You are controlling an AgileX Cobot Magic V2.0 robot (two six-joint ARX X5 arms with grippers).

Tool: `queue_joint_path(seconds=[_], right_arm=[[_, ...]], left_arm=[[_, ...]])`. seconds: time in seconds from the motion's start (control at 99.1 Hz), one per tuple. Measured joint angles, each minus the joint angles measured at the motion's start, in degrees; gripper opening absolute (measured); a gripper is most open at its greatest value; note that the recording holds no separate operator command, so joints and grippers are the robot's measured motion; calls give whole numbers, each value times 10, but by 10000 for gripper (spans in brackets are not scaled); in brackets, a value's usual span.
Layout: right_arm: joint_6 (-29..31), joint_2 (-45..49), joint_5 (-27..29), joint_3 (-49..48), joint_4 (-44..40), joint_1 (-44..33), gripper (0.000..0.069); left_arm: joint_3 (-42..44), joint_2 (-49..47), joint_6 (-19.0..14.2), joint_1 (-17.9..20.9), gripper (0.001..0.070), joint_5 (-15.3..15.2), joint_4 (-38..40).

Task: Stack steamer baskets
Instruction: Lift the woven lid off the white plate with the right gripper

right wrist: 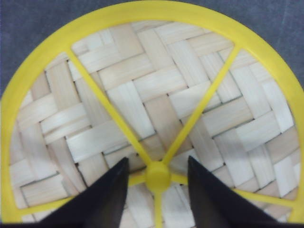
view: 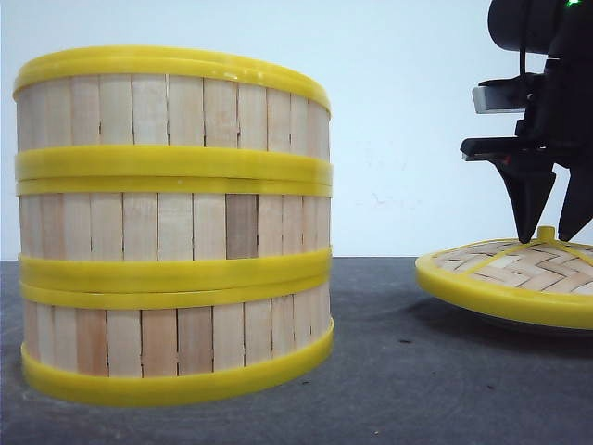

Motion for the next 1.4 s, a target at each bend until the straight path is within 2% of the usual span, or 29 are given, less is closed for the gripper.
queue_joint_path(seconds=[0.101, 0.262, 0.605, 0.797, 0.979, 1.14, 1.402], right_arm=[[0, 0, 3, 0, 2, 0, 121], [0, 0, 3, 1, 1, 0, 62], [0, -2, 3, 3, -5, 0, 58], [0, -40, 2, 14, -36, 6, 57], [-5, -87, 2, 85, -76, 29, 57], [-15, -88, -3, 183, -136, 68, 57], [-20, -71, -76, 336, -144, 173, 57]], left_arm=[[0, 0, 0, 0, 194, 0, 0], [0, 0, 0, 0, 194, 0, 0], [0, 0, 0, 0, 194, 0, 0], [0, 0, 0, 0, 194, 0, 0], [0, 0, 0, 0, 194, 0, 0], [0, 0, 0, 0, 194, 0, 0], [0, 0, 0, 0, 194, 0, 0]])
